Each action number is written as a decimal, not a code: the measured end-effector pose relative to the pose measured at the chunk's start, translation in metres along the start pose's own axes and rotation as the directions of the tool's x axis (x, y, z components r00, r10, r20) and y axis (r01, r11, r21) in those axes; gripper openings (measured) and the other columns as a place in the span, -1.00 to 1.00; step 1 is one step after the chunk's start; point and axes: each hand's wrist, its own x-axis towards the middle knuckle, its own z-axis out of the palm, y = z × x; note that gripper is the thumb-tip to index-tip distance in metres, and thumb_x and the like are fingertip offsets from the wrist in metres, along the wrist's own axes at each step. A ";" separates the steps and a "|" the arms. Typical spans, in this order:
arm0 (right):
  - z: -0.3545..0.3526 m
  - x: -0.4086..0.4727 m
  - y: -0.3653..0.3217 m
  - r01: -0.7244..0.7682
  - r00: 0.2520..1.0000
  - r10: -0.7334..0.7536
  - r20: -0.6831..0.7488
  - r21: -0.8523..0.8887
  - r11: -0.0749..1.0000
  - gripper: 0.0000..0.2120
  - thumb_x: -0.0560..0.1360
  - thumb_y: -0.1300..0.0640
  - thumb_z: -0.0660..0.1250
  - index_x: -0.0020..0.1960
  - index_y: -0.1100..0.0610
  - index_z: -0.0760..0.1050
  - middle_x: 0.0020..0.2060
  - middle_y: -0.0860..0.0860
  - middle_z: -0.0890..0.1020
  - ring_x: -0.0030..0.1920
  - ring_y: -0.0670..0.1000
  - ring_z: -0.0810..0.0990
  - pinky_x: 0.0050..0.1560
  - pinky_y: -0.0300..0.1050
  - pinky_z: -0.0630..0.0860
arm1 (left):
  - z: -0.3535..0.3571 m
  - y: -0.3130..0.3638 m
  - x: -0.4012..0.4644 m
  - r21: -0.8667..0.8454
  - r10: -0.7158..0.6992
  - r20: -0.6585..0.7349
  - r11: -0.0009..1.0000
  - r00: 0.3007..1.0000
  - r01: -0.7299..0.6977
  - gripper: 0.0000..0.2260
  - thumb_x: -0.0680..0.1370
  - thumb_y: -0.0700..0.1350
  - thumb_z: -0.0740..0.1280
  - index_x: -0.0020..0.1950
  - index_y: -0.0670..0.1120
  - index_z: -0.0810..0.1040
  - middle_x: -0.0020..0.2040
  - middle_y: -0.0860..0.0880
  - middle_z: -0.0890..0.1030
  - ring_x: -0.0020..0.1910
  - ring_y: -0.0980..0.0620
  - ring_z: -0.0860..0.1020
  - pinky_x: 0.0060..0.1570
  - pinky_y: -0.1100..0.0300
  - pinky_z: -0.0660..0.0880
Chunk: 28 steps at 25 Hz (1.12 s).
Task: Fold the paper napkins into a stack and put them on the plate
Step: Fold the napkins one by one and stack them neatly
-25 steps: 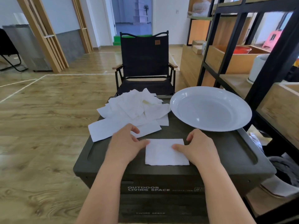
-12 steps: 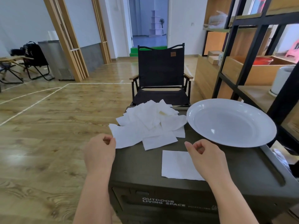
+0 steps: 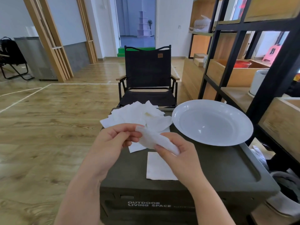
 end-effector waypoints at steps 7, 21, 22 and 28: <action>-0.026 0.004 0.002 -0.217 0.976 0.219 -0.020 0.076 0.973 -0.94 0.41 0.02 0.46 -0.12 -0.05 0.65 -0.18 -0.07 0.69 -0.13 -0.06 0.65 -0.15 -0.13 0.58 | 0.013 -0.021 0.005 0.181 -0.009 -0.047 0.983 0.999 0.018 -0.97 0.38 0.04 0.49 -0.23 0.16 0.67 -0.40 0.17 0.61 -0.40 0.26 0.50 -0.31 0.43 0.44; -0.031 0.009 0.033 -0.371 0.923 0.192 -0.333 -0.643 0.670 -0.82 0.44 -0.09 0.40 -0.27 -0.10 0.45 -0.38 -0.23 0.47 -0.36 -0.22 0.43 -0.38 -0.42 0.21 | 0.041 -0.049 0.010 0.601 -0.354 -0.095 0.725 0.931 0.337 -0.82 0.47 0.04 0.41 -0.30 0.01 0.61 -0.34 0.03 0.64 -0.33 0.09 0.57 -0.39 0.25 0.39; -0.031 0.010 0.034 -0.384 0.919 0.198 -0.342 -0.653 0.653 -0.81 0.43 -0.10 0.40 -0.28 -0.11 0.44 -0.38 -0.23 0.47 -0.37 -0.21 0.43 -0.39 -0.41 0.20 | 0.041 -0.049 0.010 0.619 -0.354 -0.101 0.710 0.930 0.337 -0.82 0.47 0.04 0.41 -0.29 0.02 0.60 -0.32 0.03 0.64 -0.32 0.10 0.57 -0.39 0.26 0.37; -0.028 0.007 0.038 -0.447 0.890 0.255 -0.378 -0.621 0.644 -0.82 0.41 -0.04 0.44 -0.28 -0.02 0.50 -0.35 -0.15 0.53 -0.35 -0.16 0.46 -0.42 -0.31 0.27 | 0.045 -0.053 0.010 0.720 -0.334 -0.108 0.623 0.936 0.306 -0.75 0.46 0.07 0.41 -0.38 0.02 0.56 -0.31 0.06 0.64 -0.32 0.16 0.54 -0.44 0.29 0.31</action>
